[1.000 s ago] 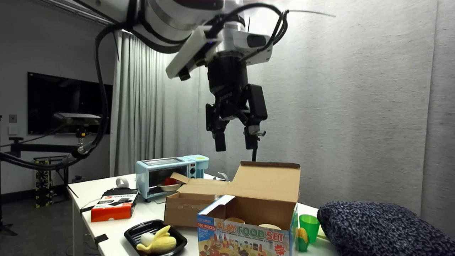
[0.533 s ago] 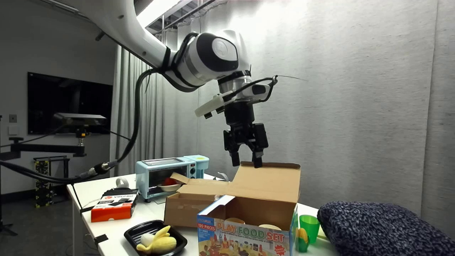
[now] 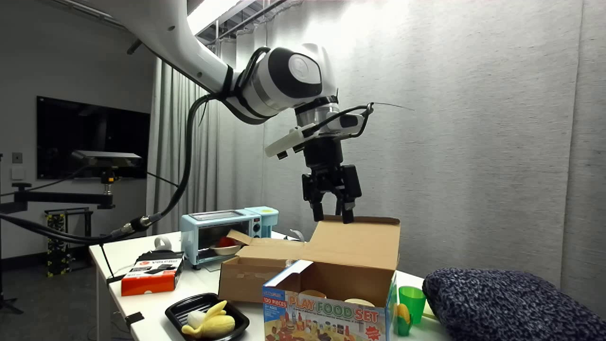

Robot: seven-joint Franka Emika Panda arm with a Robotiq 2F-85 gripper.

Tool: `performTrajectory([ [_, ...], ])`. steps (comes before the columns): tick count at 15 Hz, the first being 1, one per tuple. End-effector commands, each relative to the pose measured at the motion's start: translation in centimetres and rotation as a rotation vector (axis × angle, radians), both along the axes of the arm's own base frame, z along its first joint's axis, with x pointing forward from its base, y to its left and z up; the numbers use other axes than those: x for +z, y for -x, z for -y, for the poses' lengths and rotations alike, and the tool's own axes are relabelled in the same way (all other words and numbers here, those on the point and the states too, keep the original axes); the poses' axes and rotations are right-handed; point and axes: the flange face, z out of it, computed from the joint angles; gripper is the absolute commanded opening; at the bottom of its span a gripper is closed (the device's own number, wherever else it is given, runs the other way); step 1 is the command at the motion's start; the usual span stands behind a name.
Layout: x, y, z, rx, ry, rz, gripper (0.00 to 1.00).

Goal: Remove the white bowl from the box

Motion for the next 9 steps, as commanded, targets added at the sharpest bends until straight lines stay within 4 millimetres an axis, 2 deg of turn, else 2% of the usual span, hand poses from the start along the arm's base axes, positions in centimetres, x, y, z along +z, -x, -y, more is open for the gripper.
performTrajectory([
  [1,0.1,0.0,0.0,0.000,0.000,-0.001,1.00],
  [3,0.1,0.0,0.0,0.000,0.000,-0.001,1.00],
  [4,-0.7,-0.5,0.0,-0.004,-0.002,-0.009,1.00],
  [9,-6.1,-4.2,-0.3,-0.034,-0.048,-0.055,1.00],
])
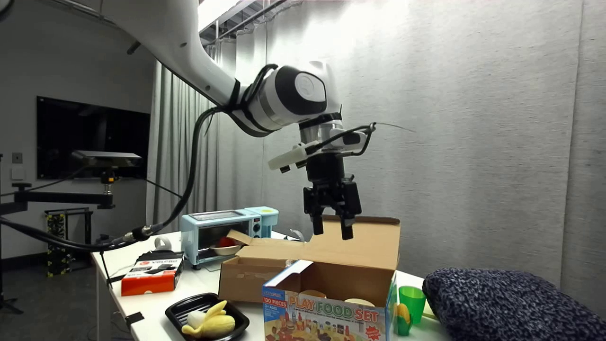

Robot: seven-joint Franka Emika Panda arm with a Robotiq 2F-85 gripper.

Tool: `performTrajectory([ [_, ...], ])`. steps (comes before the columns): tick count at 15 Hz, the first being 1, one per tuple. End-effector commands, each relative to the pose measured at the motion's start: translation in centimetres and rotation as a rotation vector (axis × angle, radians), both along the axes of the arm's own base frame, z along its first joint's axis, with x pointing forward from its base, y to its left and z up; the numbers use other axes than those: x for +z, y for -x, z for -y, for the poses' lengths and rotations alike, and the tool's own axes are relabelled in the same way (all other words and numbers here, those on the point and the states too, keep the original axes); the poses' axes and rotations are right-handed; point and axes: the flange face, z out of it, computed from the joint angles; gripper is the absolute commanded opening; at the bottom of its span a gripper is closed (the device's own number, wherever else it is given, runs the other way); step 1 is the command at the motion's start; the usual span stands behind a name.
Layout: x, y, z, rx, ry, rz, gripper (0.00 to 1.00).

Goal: Remove the white bowl from the box

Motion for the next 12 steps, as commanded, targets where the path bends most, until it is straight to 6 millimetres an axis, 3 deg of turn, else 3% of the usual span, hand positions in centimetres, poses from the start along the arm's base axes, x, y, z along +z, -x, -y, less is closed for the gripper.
performTrajectory([
  [1,-4.1,-3.7,-0.3,-0.032,-0.028,-0.018,1.00],
  [8,-10.8,-9.5,-1.5,-0.001,-0.017,-0.006,1.00],
  [12,-14.2,-11.6,-2.7,0.027,-0.002,-0.040,1.00],
])
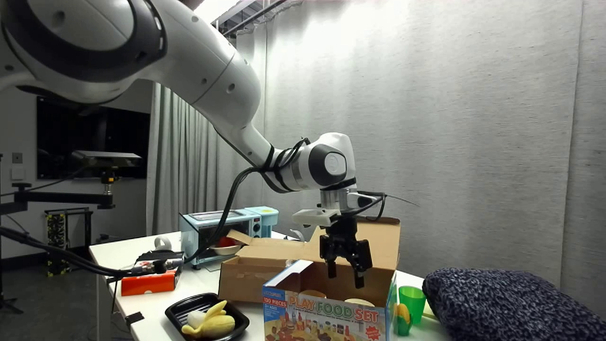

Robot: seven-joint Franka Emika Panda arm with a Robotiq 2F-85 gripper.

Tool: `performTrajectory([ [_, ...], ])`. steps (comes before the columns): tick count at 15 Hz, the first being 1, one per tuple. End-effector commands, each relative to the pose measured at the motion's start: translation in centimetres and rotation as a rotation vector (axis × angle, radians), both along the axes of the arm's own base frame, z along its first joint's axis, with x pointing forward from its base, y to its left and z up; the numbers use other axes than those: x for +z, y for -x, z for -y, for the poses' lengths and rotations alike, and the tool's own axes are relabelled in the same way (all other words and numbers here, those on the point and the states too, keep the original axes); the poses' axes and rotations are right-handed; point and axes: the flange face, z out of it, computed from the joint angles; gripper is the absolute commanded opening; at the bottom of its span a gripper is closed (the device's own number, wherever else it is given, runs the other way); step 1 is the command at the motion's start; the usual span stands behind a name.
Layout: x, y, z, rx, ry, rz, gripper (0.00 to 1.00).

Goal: Remove the white bowl from the box

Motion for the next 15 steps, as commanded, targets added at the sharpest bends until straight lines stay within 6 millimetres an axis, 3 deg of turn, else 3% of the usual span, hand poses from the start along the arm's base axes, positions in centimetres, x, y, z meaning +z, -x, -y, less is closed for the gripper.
performTrajectory([
  [1,-2.5,-2.8,-0.9,0.011,0.015,-0.015,1.00],
  [6,-6.2,-5.2,-2.9,-0.047,0.065,0.009,1.00],
  [12,-10.6,-6.5,-5.3,-0.084,0.142,-0.002,1.00],
  [15,-11.9,-6.7,-4.9,-0.072,0.197,-0.014,1.00],
])
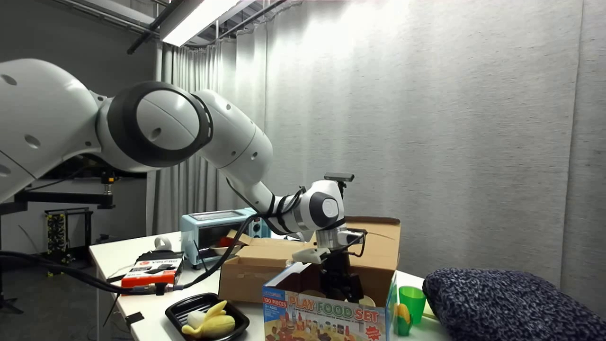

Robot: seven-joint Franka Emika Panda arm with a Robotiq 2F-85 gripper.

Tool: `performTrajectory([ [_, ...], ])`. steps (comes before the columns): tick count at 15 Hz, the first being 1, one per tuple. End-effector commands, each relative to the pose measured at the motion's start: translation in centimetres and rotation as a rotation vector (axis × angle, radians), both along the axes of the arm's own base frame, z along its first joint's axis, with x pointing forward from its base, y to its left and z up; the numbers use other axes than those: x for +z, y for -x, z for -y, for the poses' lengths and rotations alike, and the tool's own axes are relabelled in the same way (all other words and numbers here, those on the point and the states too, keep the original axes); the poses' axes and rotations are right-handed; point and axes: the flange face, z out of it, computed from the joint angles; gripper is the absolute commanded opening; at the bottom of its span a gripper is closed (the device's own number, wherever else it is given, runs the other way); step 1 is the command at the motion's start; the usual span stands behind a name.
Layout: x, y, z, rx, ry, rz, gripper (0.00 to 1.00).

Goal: Remove the white bowl from the box

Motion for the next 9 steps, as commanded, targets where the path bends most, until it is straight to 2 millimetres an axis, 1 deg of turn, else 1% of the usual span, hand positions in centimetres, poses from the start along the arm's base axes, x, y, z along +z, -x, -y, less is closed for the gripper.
performTrajectory([
  [1,-0.9,-0.9,1.1,0.005,0.076,0.000,0.82],
  [3,-0.5,-1.0,1.7,0.006,0.085,0.000,0.66],
  [6,1.7,-1.0,2.7,0.008,0.077,0.024,0.42],
  [9,3.5,-1.0,3.4,0.015,0.064,0.035,0.18],
])
